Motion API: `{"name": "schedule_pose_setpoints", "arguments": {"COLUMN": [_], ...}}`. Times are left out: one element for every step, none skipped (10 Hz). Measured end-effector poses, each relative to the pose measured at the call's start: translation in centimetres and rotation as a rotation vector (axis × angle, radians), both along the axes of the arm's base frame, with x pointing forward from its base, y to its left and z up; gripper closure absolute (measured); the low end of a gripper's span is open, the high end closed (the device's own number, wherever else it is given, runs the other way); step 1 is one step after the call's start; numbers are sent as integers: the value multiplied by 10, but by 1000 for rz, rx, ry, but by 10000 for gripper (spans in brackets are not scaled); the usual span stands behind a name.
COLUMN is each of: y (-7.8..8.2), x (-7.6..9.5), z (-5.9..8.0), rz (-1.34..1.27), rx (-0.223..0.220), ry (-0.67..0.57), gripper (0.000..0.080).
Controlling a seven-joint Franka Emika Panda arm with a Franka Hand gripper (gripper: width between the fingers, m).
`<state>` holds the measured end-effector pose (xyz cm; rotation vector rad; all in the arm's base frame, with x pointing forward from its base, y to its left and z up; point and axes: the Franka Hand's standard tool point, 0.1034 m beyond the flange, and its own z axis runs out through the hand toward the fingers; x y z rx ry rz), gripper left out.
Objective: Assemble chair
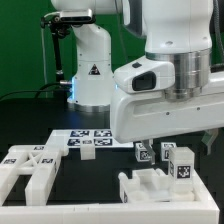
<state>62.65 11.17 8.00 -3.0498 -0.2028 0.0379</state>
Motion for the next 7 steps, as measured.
{"name": "schedule_pose_setpoints", "arguments": {"y": [0, 0, 1, 1, 1, 1, 1], "x": [1, 2, 3, 3, 3, 3, 3], "z": [1, 2, 3, 2, 2, 2, 2], "rz": [0, 4, 23, 15, -4, -3, -29], "rx": [0, 1, 2, 2, 2, 2, 2], "ry": [-1, -4, -8, -7, -6, -6, -4], "gripper": [269, 406, 406, 515, 515, 515, 515]}}
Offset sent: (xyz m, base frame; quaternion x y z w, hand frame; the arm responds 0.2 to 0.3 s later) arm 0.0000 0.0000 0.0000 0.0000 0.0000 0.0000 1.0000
